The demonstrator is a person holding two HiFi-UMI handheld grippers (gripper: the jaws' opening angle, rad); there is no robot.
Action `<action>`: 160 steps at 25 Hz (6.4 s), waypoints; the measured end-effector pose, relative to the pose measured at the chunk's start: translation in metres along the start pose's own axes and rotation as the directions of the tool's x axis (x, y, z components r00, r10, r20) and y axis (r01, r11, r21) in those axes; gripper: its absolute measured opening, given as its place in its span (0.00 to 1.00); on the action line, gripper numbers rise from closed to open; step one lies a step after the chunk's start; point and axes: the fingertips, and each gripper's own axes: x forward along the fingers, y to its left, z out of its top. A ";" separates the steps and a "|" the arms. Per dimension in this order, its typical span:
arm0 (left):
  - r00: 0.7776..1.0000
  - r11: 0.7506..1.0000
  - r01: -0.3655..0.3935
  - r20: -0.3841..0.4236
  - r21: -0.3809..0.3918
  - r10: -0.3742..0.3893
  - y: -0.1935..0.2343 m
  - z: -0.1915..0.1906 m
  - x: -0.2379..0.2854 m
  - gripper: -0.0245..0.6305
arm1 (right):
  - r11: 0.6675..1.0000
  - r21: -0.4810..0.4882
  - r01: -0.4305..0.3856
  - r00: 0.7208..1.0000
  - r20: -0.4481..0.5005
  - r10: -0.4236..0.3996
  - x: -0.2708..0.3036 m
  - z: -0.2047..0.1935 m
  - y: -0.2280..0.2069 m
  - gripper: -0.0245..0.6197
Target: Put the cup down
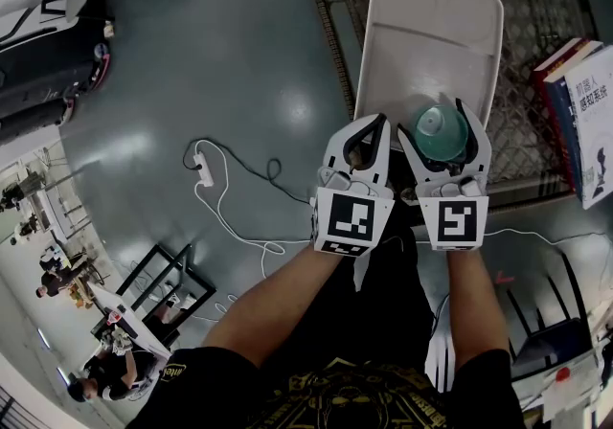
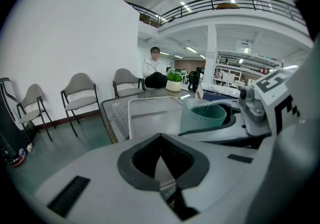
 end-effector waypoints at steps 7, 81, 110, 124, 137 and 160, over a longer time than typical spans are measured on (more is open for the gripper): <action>1.000 1.000 -0.003 0.005 0.001 0.003 -0.002 0.003 -0.001 0.02 | 0.999 0.032 -0.016 1.000 -0.002 0.016 -0.001 -0.001 0.002 0.67; 0.982 0.998 0.025 0.187 0.056 -0.035 -0.042 0.093 -0.148 0.02 | 0.999 0.030 0.022 0.998 0.055 -0.024 -0.148 0.128 0.040 0.44; 0.962 0.991 0.105 0.244 0.086 -0.123 -0.071 0.114 -0.208 0.02 | 0.999 0.042 0.012 1.000 0.026 -0.013 -0.196 0.155 0.071 0.07; 0.950 0.988 0.112 0.280 0.111 -0.139 -0.078 0.127 -0.237 0.02 | 0.999 0.050 0.009 0.999 0.050 -0.011 -0.222 0.174 0.092 0.05; 0.931 0.982 0.069 0.342 0.174 -0.126 -0.091 0.147 -0.258 0.02 | 0.998 0.059 -0.019 0.997 0.072 0.015 -0.245 0.176 0.092 0.05; 0.894 0.956 0.244 0.345 0.166 -0.288 -0.046 0.109 -0.320 0.02 | 0.977 0.126 0.172 0.983 0.039 -0.178 -0.242 0.187 0.175 0.05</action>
